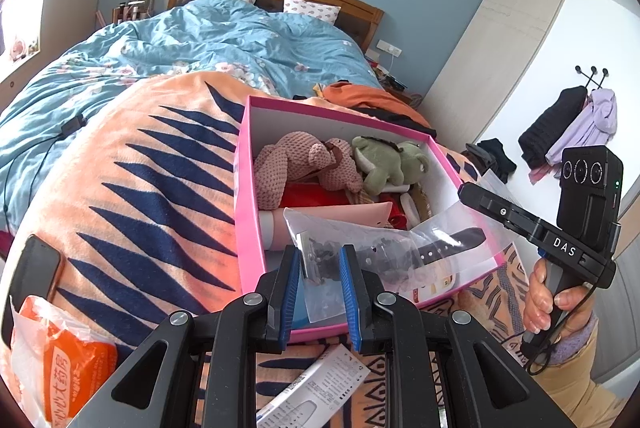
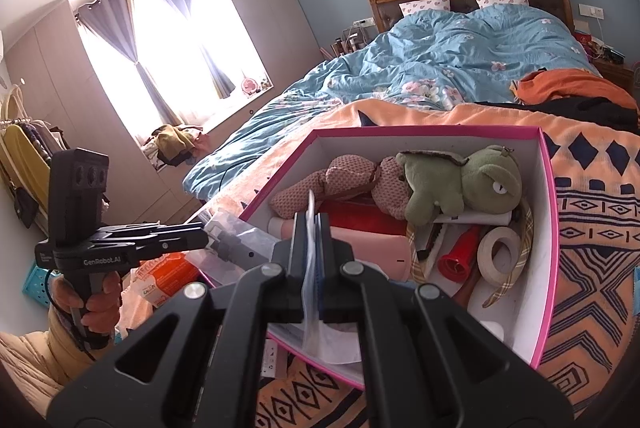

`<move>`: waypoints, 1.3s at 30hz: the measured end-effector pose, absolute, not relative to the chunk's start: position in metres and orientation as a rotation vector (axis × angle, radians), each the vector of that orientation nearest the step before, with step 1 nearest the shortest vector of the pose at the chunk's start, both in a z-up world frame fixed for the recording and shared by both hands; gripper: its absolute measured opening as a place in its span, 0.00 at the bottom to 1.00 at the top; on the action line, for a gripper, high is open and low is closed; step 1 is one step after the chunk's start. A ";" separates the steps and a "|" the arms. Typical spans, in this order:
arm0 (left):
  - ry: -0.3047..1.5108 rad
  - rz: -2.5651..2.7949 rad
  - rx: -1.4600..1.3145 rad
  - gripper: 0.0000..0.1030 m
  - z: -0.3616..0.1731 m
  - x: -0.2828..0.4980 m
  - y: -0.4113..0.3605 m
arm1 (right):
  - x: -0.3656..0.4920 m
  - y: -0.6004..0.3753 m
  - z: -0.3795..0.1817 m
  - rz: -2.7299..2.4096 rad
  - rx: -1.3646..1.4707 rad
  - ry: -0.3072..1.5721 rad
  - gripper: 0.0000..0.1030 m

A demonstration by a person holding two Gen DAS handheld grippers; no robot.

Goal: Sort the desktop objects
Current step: 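Lower the watch bag into the magenta box with both tools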

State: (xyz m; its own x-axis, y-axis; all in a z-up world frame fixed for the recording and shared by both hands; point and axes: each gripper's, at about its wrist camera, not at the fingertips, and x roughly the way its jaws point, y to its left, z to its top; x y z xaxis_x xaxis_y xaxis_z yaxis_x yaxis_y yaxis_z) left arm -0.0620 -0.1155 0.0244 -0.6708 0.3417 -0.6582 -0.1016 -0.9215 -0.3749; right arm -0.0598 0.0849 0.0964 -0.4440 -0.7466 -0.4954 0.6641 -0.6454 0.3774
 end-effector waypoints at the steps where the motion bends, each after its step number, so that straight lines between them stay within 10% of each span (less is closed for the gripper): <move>1: -0.451 2.628 -1.129 0.19 0.024 -0.062 -0.115 | -0.060 0.085 0.096 -2.127 0.814 -0.160 0.04; 39: -0.399 2.642 -1.207 0.19 0.007 -0.074 -0.110 | -0.072 0.096 0.073 -2.131 0.886 -0.186 0.04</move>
State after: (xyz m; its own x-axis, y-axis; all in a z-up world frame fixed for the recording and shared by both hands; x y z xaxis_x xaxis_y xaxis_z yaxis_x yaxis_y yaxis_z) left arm -0.0744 -0.1104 0.0068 -0.6429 0.2984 -0.7055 -0.0769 -0.9415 -0.3282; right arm -0.0715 0.0961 0.0729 -0.4321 -0.7283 -0.5318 0.6255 -0.6668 0.4051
